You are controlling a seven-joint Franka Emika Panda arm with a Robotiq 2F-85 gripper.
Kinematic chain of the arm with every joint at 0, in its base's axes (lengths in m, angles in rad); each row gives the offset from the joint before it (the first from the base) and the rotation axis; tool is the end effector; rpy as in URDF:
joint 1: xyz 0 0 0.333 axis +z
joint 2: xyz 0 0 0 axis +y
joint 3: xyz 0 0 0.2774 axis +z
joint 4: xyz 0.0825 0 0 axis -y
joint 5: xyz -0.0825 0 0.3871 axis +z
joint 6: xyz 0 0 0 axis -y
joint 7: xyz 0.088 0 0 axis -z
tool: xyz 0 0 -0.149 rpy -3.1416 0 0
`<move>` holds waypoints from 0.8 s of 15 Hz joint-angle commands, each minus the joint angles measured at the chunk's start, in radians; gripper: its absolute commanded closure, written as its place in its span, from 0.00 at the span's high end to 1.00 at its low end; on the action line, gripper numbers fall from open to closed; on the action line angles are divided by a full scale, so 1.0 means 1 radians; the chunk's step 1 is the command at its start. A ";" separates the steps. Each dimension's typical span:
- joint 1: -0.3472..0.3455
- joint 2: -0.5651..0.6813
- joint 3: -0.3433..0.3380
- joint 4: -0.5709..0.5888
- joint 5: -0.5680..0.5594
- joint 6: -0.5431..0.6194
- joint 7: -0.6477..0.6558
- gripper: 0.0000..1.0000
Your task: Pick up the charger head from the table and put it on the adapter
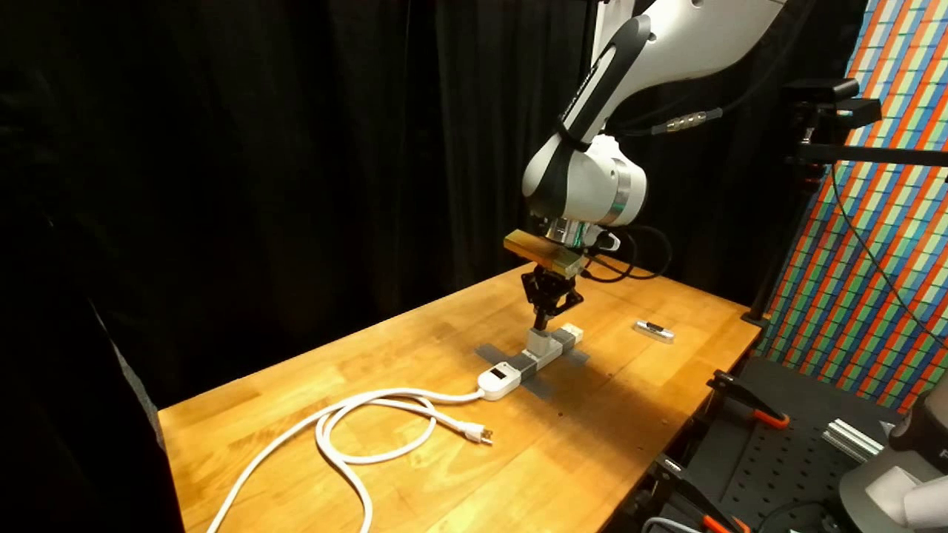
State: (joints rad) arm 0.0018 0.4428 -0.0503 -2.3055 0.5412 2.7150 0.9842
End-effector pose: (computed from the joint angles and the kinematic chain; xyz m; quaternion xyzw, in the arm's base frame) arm 0.4975 -0.0369 0.0700 -0.7194 0.6878 0.0553 0.0798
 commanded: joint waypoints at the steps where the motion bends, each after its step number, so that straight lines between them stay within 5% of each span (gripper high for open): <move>1: -0.024 -0.001 0.039 -0.022 0.047 0.084 -0.035 0.07; 12: -0.046 0.058 0.065 -0.020 0.107 0.091 -0.034 0.07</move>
State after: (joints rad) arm -0.0209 0.4784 -0.0162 -2.3169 0.6029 2.7979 0.9766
